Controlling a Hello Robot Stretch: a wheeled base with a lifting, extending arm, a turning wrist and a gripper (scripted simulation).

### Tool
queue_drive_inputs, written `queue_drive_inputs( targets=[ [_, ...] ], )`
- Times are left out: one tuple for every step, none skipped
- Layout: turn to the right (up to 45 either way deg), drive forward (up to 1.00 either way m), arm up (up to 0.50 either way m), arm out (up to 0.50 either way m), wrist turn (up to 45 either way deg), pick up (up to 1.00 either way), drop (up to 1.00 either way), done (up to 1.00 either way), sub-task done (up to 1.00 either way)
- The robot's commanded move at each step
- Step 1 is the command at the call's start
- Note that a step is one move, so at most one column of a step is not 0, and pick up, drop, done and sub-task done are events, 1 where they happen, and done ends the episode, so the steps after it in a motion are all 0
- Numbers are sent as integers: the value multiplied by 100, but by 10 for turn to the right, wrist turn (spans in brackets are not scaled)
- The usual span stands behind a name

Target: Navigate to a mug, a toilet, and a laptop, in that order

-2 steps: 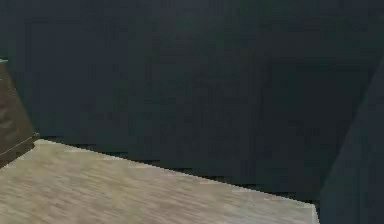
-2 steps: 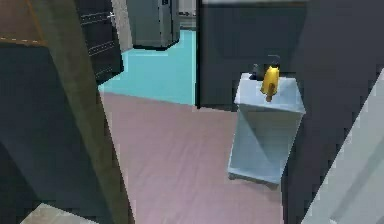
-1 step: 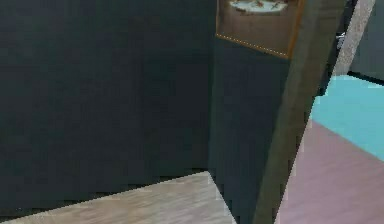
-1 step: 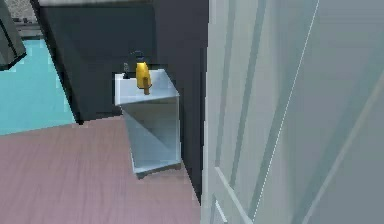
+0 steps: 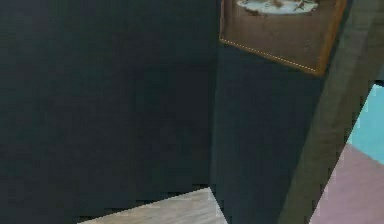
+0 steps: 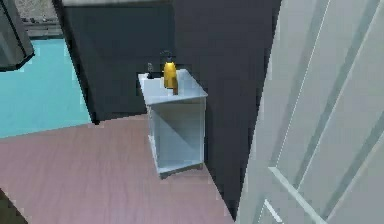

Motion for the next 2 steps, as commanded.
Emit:
queue_drive_inputs(
  targets=[
    [-450, 0, 0, 0, 0, 0, 0, 0, 0],
    [-450, 0, 0, 0, 0, 0, 0, 0, 0]
  ],
)
